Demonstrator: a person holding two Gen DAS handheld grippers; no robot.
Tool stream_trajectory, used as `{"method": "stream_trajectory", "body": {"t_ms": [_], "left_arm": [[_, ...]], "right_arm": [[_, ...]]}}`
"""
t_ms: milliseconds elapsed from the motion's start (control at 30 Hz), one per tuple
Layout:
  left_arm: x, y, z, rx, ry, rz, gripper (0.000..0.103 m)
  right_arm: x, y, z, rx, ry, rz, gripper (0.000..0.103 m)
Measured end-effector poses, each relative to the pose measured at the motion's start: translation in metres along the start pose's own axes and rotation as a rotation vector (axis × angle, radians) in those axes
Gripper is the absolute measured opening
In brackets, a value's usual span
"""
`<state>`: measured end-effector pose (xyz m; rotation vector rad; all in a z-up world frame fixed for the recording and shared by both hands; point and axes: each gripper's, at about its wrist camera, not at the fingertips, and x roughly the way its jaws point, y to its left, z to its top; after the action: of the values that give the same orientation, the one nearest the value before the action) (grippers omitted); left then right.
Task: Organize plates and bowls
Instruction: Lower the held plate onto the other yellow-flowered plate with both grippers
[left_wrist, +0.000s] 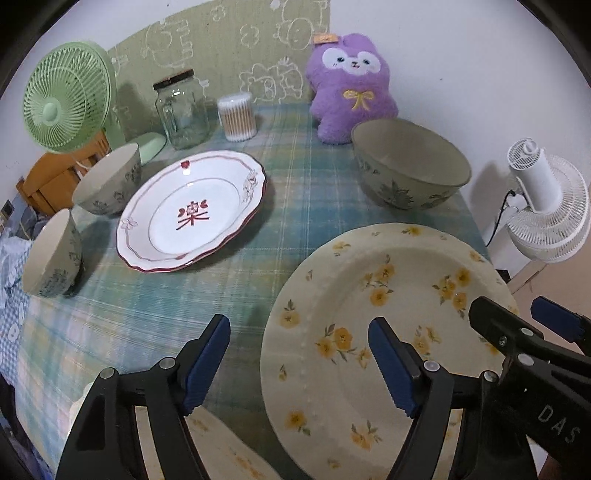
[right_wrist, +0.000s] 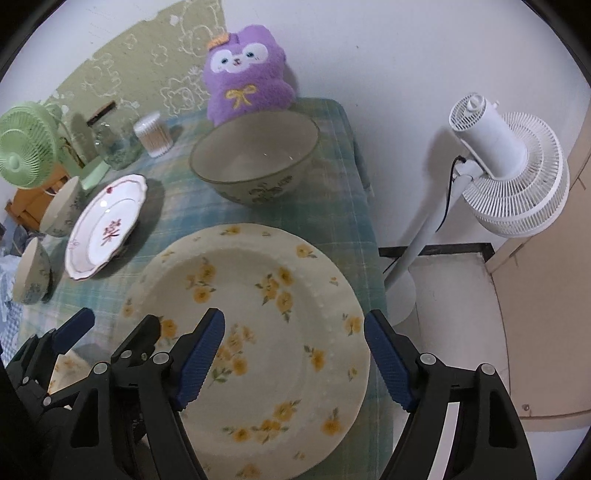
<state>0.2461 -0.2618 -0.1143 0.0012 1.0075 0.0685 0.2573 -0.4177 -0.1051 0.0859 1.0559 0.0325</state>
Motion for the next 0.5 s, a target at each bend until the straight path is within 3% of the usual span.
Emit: {"method": "stream_trajectory", "body": {"t_ms": [300, 500], "left_arm": [[0.022, -0.002, 0.000, -0.032, 0.071, -0.013, 0.058], [0.023, -0.006, -0.001, -0.023, 0.083, 0.029, 0.055]], "right_arm": [[0.026, -0.009, 0.003, -0.010, 0.050, -0.023, 0.073], [0.037, -0.017, 0.000, -0.011, 0.096, -0.018, 0.062]]}}
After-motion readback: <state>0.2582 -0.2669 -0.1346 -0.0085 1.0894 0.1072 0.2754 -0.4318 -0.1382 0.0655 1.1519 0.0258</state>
